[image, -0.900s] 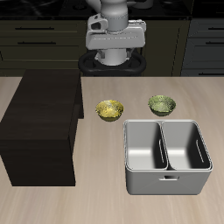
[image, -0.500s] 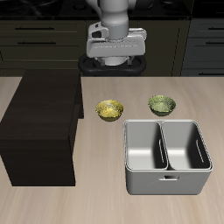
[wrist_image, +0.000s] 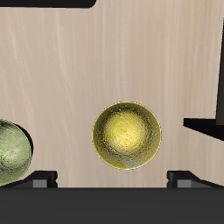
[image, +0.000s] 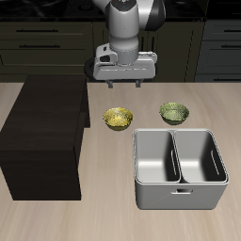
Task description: Place the yellow bowl on top of the shelf
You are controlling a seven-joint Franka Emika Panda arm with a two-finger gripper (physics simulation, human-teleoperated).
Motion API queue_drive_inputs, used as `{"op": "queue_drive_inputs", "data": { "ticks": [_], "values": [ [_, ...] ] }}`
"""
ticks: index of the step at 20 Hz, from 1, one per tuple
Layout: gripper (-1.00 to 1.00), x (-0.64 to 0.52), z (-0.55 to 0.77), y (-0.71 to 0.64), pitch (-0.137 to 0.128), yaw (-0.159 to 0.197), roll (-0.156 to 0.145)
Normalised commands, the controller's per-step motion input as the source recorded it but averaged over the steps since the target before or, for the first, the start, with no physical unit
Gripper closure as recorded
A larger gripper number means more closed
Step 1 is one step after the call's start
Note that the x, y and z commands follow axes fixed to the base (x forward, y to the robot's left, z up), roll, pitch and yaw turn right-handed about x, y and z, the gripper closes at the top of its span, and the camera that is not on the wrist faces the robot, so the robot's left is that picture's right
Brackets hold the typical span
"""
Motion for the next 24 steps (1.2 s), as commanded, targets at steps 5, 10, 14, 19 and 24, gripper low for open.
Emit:
{"op": "queue_drive_inputs", "data": {
  "ticks": [5, 10, 14, 19, 24],
  "values": [
    [-1.0, 0.02, -0.29, 0.01, 0.026, -0.021, 0.0],
    [-1.0, -0.01, -0.25, 0.07, 0.01, 0.005, 0.012],
    [-1.0, -0.03, -0.18, 0.05, -0.011, 0.014, 0.011],
    [-1.0, -0.03, -0.3, 0.1, -0.007, 0.017, 0.003],
    [-1.0, -0.03, -0.18, 0.05, -0.026, 0.022, 0.006]
  ]
}}
